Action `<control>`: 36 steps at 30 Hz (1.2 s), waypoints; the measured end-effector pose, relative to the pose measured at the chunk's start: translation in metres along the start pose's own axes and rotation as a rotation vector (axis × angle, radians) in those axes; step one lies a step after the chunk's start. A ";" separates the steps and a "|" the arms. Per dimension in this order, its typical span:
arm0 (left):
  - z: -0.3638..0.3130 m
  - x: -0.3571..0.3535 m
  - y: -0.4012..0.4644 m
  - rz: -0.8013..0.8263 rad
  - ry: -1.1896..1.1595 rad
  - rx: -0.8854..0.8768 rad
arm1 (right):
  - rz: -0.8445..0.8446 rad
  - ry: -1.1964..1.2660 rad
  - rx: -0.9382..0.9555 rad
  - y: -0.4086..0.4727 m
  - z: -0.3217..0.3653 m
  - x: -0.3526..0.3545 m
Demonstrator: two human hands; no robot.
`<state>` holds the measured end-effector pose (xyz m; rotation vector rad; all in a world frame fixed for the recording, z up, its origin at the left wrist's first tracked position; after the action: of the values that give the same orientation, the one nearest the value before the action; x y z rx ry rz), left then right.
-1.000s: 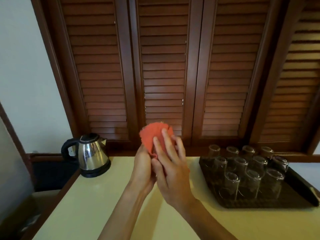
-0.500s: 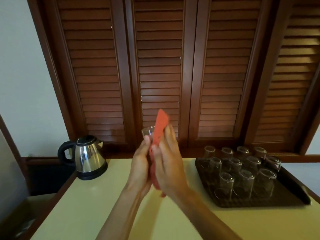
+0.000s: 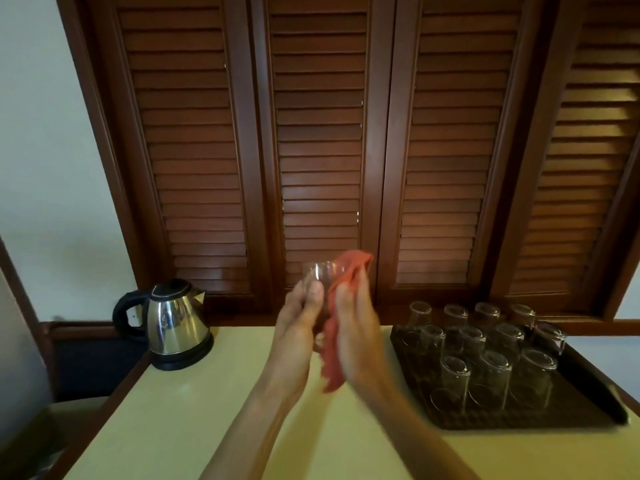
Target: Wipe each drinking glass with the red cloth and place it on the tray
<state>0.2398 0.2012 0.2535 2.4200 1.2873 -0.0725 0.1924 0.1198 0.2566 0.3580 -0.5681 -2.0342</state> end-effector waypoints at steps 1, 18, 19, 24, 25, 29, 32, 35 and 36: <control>0.003 -0.002 -0.003 -0.004 0.018 -0.003 | -0.010 0.068 -0.042 0.010 0.002 0.007; 0.004 -0.008 0.006 -0.051 0.036 0.000 | -0.065 -0.030 0.003 0.005 -0.002 0.011; 0.008 -0.011 0.002 -0.040 0.064 0.014 | -0.088 0.033 -0.027 0.013 -0.001 0.019; -0.008 -0.009 0.012 -0.037 0.008 0.061 | -0.009 -0.133 -0.030 -0.024 -0.009 -0.008; -0.010 -0.008 0.014 -0.042 0.048 0.034 | 0.004 -0.127 -0.040 -0.027 -0.012 -0.009; 0.010 -0.016 -0.002 0.016 0.112 0.065 | -0.059 0.091 -0.086 0.004 -0.007 0.020; 0.006 -0.004 0.004 -0.088 -0.010 0.007 | -0.028 -0.043 -0.052 -0.011 -0.005 0.010; -0.003 0.001 0.008 -0.106 0.068 -0.084 | -0.106 -0.175 -0.027 -0.030 -0.005 0.011; 0.000 -0.002 0.003 -0.088 0.104 -0.077 | -0.185 -0.174 0.000 -0.023 -0.008 0.021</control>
<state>0.2411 0.1977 0.2553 2.3288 1.4152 0.0777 0.1691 0.1095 0.2372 0.2424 -0.6615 -2.2587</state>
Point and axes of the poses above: each hand's wrist, its own y-axis towards the middle knuckle, its own x-axis out of the back of the hand, z = x × y, the point moved 6 cm from there along y, towards the middle knuckle, and after that the axes turned 2 degrees about -x, right-handed, at the moved point
